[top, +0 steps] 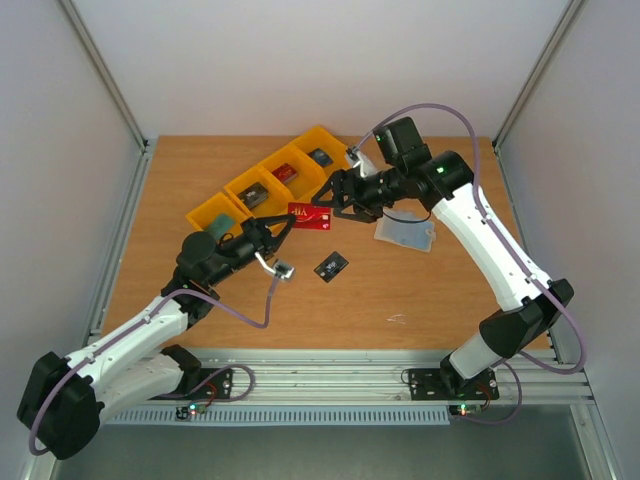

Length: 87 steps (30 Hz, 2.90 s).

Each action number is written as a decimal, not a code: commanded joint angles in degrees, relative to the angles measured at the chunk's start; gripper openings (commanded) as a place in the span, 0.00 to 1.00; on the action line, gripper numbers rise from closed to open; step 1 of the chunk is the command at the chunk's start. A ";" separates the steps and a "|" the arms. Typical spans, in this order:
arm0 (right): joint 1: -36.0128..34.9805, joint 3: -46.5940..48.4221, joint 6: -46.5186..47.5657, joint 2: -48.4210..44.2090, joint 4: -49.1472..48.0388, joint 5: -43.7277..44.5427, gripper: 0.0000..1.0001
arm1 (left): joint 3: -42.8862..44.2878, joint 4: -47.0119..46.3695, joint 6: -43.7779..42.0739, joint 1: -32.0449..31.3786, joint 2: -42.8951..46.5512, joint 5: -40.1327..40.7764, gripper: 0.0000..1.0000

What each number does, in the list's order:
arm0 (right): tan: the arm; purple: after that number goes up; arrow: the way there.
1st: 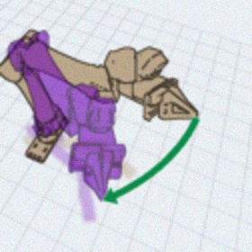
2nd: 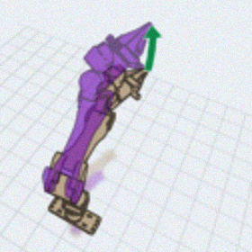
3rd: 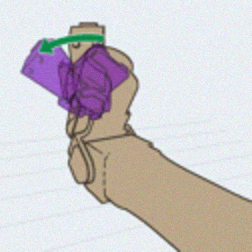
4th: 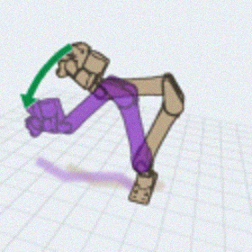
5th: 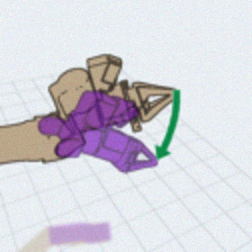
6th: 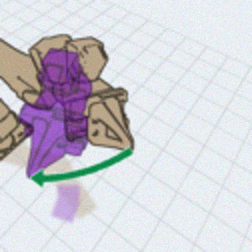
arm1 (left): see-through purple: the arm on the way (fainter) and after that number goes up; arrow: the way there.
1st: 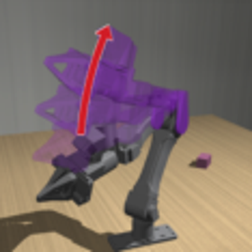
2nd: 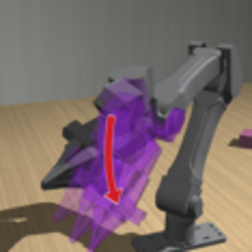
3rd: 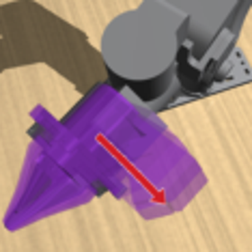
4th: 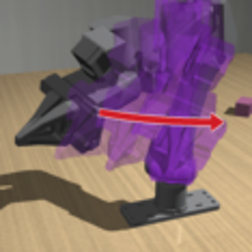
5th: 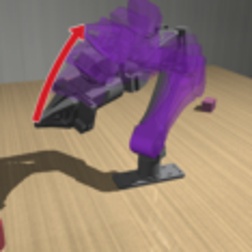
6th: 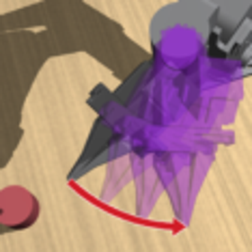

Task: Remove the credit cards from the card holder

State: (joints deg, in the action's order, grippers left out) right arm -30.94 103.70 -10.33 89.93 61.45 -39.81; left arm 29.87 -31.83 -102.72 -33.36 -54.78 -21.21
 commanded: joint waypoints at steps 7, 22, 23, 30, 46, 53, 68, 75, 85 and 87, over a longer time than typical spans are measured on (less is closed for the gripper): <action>-0.24 -3.62 0.23 -0.24 -1.20 -3.34 0.65 | 3.20 -5.16 5.07 -0.02 0.37 3.06 0.00; 1.01 0.79 -1.67 3.94 -3.33 -10.09 0.01 | 1.51 -4.06 6.50 -0.48 1.64 -1.09 0.48; 1.01 2.27 -1.21 4.91 -2.89 -11.22 0.01 | 1.24 -4.18 5.44 -0.85 1.78 -2.90 0.54; 1.22 24.21 20.88 15.50 21.99 -6.21 0.01 | 14.22 26.05 23.01 -3.68 7.48 -2.15 0.58; 1.90 26.48 7.59 18.63 17.34 -9.08 0.01 | 19.47 22.83 30.87 -8.11 -4.79 19.98 0.51; 1.93 25.17 7.62 17.83 16.41 -8.63 0.01 | 21.96 20.61 29.34 -8.19 -8.10 22.24 0.23; 14.76 17.50 5.92 9.12 13.55 12.02 0.98 | 30.06 37.32 38.46 -6.46 -17.37 30.17 0.00; 22.72 3.02 5.31 2.74 4.03 9.05 0.99 | 45.83 47.38 43.44 2.35 -35.85 30.52 0.00; 28.86 2.39 8.04 8.39 2.61 5.82 0.98 | 77.48 56.78 55.50 10.40 -64.38 28.00 0.00; 29.55 1.90 8.38 9.18 2.70 6.18 0.99 | 78.74 55.80 54.20 10.43 -67.07 29.23 0.00</action>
State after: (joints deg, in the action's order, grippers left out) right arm -2.68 106.41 -3.66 97.97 65.30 -33.06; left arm 104.16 22.06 -51.18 -23.73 -116.90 7.01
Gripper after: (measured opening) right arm 0.985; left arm 0.021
